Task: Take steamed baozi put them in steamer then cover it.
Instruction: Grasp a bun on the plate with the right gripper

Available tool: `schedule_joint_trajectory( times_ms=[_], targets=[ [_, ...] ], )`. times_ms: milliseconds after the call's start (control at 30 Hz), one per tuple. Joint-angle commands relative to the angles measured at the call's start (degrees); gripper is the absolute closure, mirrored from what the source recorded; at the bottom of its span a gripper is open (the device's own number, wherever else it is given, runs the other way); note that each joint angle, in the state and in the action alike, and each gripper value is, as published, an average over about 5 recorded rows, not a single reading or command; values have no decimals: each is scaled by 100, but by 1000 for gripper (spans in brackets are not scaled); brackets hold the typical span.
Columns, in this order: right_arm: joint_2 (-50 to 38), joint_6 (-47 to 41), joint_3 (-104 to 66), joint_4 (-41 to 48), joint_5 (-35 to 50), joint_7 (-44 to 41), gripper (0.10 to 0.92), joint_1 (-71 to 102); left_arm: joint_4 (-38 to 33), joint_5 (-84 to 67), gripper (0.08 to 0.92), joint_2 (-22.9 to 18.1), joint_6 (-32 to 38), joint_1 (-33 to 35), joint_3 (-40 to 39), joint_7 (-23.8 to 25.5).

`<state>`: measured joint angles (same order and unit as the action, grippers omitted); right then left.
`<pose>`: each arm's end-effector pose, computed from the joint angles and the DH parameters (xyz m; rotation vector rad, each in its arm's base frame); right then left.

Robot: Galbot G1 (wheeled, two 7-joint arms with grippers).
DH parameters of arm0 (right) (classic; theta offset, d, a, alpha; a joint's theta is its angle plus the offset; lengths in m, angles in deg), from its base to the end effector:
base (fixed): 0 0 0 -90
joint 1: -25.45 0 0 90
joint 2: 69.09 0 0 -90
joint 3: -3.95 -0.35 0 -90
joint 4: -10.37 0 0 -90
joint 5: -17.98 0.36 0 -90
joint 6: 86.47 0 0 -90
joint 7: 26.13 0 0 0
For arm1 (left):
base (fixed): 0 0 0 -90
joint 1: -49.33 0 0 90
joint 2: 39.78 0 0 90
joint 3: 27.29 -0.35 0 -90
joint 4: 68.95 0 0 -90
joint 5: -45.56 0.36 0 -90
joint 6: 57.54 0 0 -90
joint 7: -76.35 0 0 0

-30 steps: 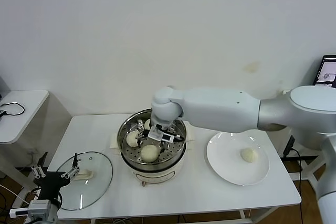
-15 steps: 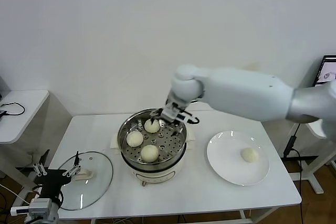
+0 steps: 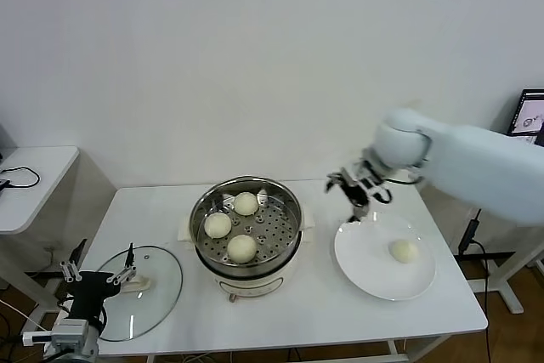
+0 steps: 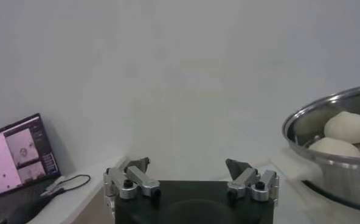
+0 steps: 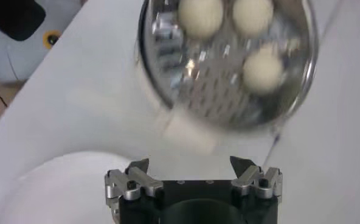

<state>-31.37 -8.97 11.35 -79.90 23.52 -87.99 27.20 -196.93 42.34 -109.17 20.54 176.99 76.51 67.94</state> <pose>0.4938 -0.0571 -0.0615 1.4772 -1.3153 1.6748 0.1592 0.1086 -0.2447 0.2262 -2.9480 -0.5771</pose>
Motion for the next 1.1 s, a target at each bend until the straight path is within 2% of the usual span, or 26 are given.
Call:
schedule_joint_trajectory(
  times_ms=[33,500,1100],
  targets=[
    [-1184,-458,-402,-127,-563,-25,203,856,15,32,177,-7,-2,3,-73,-3],
    [-784,-266,-2187,1268,-1542,-31,203,3146,-19,81,177,-17,-54,69,-18,2],
    [259,112,-3209,2624,-2121,195,203,3960,-8,91,177,-41,-66,133,56,5]
  ],
)
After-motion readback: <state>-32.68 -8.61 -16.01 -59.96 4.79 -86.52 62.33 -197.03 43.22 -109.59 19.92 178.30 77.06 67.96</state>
